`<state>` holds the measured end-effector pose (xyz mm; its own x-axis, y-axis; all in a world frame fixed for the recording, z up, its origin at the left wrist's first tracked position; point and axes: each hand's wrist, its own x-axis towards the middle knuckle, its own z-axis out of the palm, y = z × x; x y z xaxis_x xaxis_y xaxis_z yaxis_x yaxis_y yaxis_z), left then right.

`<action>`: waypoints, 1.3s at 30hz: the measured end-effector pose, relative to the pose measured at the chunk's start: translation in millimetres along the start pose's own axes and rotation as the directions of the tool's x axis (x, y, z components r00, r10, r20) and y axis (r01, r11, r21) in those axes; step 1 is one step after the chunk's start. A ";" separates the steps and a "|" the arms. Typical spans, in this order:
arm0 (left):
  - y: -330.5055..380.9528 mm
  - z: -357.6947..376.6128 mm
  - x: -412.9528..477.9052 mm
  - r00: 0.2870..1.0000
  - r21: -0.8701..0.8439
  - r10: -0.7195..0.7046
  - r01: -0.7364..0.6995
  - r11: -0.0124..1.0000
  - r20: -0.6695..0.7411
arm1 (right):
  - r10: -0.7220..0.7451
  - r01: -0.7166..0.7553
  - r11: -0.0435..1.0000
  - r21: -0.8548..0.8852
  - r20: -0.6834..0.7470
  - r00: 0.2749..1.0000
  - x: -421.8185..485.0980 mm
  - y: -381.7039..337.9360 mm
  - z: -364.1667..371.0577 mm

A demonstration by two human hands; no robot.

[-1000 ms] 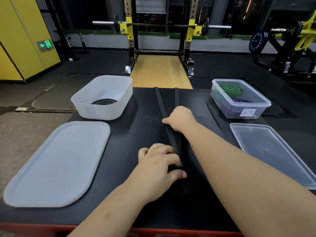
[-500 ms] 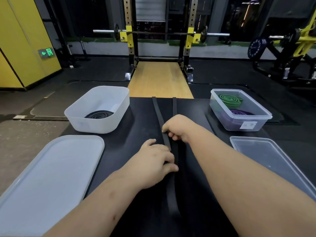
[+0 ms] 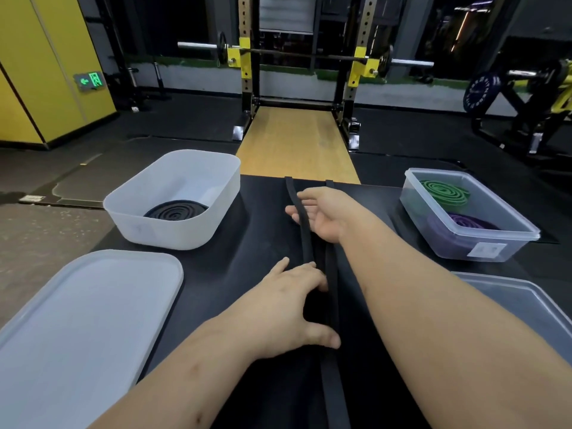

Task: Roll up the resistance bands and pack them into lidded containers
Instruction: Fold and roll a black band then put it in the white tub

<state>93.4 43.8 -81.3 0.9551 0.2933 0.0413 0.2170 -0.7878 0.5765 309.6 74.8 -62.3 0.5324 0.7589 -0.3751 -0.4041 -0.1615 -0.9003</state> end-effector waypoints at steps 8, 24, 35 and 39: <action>4.9 -0.1 -0.5 0.999 0.069 0.014 -0.017 0.997 0.042 | -0.207 0.218 0.891 0.398 -0.072 0.976 9.2 -33.2 -9.4; 9.8 -5.2 -4.0 0.980 -0.004 -0.145 0.147 0.989 0.135 | -0.061 0.061 0.998 -0.008 -0.077 0.995 47.5 -16.5 -12.7; 15.7 -7.8 -2.0 0.984 0.030 -0.016 0.011 1.000 0.175 | -0.147 0.164 0.986 0.025 -0.330 0.932 56.6 -13.1 -47.0; 15.0 -7.8 -2.4 0.986 0.037 0.002 -0.008 0.999 0.168 | -0.153 0.087 0.973 -0.216 -0.313 0.937 77.5 -14.1 -57.7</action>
<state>92.8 35.5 -66.4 0.9759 0.1967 -0.0951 0.2163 -0.8096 0.5457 399.4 99.5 -91.4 0.7937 0.5385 -0.2829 -0.1861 -0.2278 -0.9558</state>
